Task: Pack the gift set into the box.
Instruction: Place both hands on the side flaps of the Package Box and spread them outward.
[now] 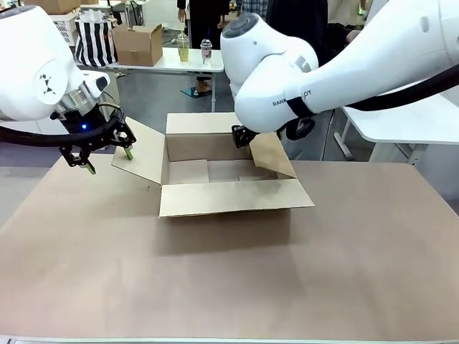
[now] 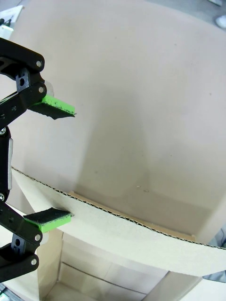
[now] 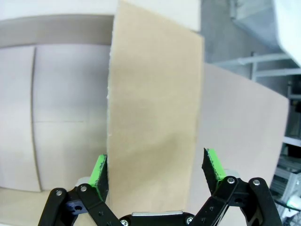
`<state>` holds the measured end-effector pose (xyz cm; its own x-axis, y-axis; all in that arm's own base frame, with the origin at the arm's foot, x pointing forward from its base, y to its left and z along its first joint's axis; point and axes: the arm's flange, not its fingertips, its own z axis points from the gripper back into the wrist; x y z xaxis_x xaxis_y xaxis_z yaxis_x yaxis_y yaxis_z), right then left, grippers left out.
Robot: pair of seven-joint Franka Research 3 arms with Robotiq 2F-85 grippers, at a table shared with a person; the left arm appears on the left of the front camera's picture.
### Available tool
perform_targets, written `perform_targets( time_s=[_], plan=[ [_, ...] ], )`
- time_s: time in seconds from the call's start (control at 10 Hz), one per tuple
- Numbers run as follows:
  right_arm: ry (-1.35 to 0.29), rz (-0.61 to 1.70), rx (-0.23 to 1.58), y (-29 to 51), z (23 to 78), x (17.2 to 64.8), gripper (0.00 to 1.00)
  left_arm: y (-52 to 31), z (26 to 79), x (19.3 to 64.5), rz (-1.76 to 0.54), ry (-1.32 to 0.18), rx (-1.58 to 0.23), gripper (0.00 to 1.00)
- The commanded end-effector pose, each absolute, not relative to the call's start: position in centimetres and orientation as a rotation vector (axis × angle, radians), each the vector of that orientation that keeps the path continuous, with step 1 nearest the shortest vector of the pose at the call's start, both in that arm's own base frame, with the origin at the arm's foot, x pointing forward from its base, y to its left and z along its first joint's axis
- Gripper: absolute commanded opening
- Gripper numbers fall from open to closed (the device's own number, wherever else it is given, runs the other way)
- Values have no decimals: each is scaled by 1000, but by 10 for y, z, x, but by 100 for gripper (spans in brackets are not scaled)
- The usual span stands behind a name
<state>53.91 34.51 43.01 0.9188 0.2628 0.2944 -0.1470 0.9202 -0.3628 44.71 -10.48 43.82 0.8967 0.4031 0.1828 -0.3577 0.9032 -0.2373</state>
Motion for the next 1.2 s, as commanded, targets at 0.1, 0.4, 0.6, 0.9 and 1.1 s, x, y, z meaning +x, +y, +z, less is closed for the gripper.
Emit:
perform_targets(
  time_s=[0.1, 0.4, 0.6, 0.9, 1.1],
  plan=[
    [-391, 155, -461, 332, 454, 534, 100, -105, 441, 445, 410, -233, -179, 100],
    [-402, 118, -506, 319, 477, 529, 100, -105, 441, 445, 410, -233, -179, 100],
    [-378, 177, -454, 327, 467, 536, 100, -105, 441, 445, 410, -233, -179, 100],
    [-354, 63, -441, 301, 476, 537, 100, -105, 441, 445, 410, -233, -179, 100],
    [-326, -82, -372, 260, 486, 536, 100, -105, 441, 445, 410, -233, -179, 100]
  ],
)
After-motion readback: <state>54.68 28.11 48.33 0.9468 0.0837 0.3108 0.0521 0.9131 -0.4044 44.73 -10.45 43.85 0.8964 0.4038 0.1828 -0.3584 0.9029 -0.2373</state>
